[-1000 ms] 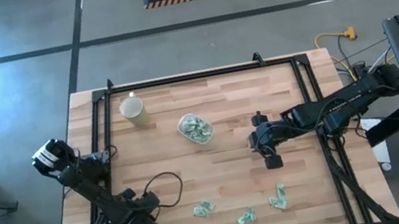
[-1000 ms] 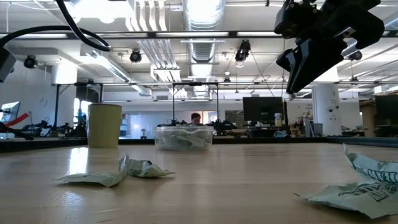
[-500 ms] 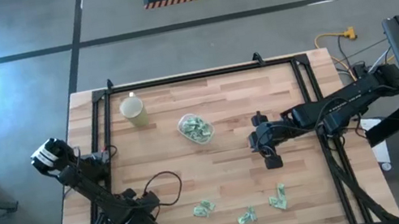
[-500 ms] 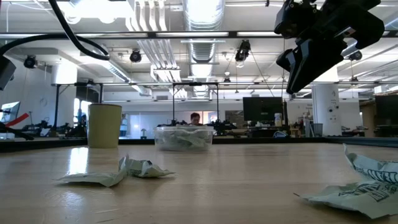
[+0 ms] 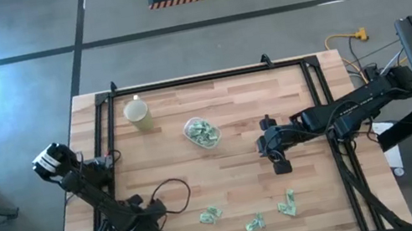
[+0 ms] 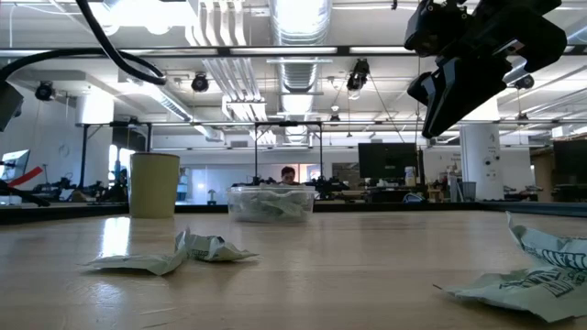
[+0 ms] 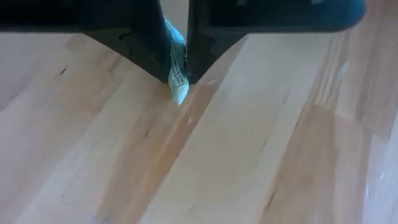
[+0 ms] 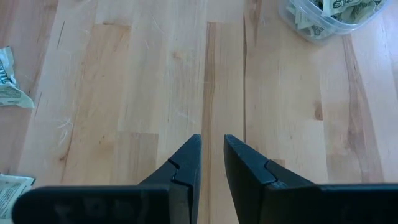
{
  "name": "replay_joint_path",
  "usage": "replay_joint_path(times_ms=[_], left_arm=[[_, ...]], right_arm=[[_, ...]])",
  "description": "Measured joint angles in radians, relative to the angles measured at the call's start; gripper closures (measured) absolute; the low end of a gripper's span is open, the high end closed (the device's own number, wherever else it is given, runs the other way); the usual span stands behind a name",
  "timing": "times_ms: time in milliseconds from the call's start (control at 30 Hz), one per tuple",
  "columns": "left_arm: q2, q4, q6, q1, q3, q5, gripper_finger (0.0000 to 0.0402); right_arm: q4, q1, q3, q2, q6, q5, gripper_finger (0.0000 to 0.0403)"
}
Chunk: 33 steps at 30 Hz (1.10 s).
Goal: Pick and place Stevia / Truvia into bins
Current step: Put the stevia packet into the transparent container
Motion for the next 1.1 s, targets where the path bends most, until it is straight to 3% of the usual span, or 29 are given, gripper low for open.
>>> replay_joint_path(times_ms=[167,433,867,1000,1100], left_arm=[[0.001,0.002,0.090,0.001,0.021,-0.028,0.0397],[0.001,-0.001,0.272,0.018,0.047,-0.139,0.0394],[0.001,0.018,0.873,0.194,0.094,-0.590,0.0393],[0.001,0.115,1.064,0.285,0.092,-0.733,0.0393],[0.000,0.217,1.212,0.364,0.092,-0.759,0.0393]], right_arm=[[0.004,0.000,0.000,0.000,0.000,0.000,0.0344],[0.007,0.000,0.000,0.000,-0.008,0.001,0.0344],[0.011,0.000,0.000,0.000,-0.015,0.002,0.0344],[0.019,0.000,0.000,0.000,-0.019,0.001,0.0344],[0.020,0.000,0.000,0.000,-0.023,0.001,0.0344]])
